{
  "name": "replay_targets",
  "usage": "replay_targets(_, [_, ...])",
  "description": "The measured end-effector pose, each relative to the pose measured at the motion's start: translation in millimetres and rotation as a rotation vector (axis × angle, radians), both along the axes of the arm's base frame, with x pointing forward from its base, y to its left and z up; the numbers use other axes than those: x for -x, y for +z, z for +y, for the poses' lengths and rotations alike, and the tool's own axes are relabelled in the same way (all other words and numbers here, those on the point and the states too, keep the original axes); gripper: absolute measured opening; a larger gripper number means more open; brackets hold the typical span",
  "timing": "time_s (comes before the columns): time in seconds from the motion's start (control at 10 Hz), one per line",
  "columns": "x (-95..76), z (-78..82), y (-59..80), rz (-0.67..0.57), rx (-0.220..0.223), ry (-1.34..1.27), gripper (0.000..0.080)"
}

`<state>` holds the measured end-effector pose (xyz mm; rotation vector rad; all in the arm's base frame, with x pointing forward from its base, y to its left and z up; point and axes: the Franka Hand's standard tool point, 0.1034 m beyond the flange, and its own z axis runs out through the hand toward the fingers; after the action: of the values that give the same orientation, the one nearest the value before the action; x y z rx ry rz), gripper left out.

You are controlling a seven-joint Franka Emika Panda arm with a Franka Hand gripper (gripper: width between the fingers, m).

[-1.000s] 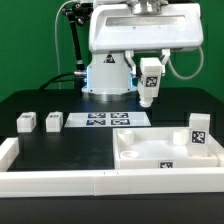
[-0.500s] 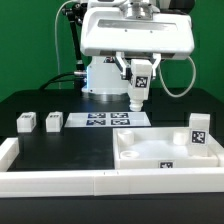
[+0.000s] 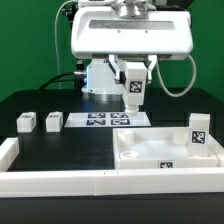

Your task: Assemble square table

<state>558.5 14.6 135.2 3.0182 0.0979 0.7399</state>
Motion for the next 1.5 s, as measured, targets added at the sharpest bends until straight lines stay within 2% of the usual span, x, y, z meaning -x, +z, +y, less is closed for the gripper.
replay_targets(0.6, [-1.9, 2.1, -2.1, -0.005, 0.001, 0.002, 0.029])
replay_targets(0.7, [-1.5, -1.7, -3.1, 0.0, 0.008, 0.009, 0.029])
replay_targets(0.8, [-1.9, -17.9, -6.0, 0.021, 0.006, -0.008, 0.029])
replay_targets(0.9, [-7.2, -25.1, -6.7, 0.044, -0.012, -0.025, 0.029])
replay_targets(1.1, [-19.7, -29.7, -6.3, 0.079, -0.047, -0.041, 0.029])
replay_targets(1.3, [-24.6, -27.4, -9.0, 0.079, -0.063, -0.052, 0.029])
replay_targets(1.5, [-27.5, -24.5, -14.0, 0.052, -0.056, -0.049, 0.029])
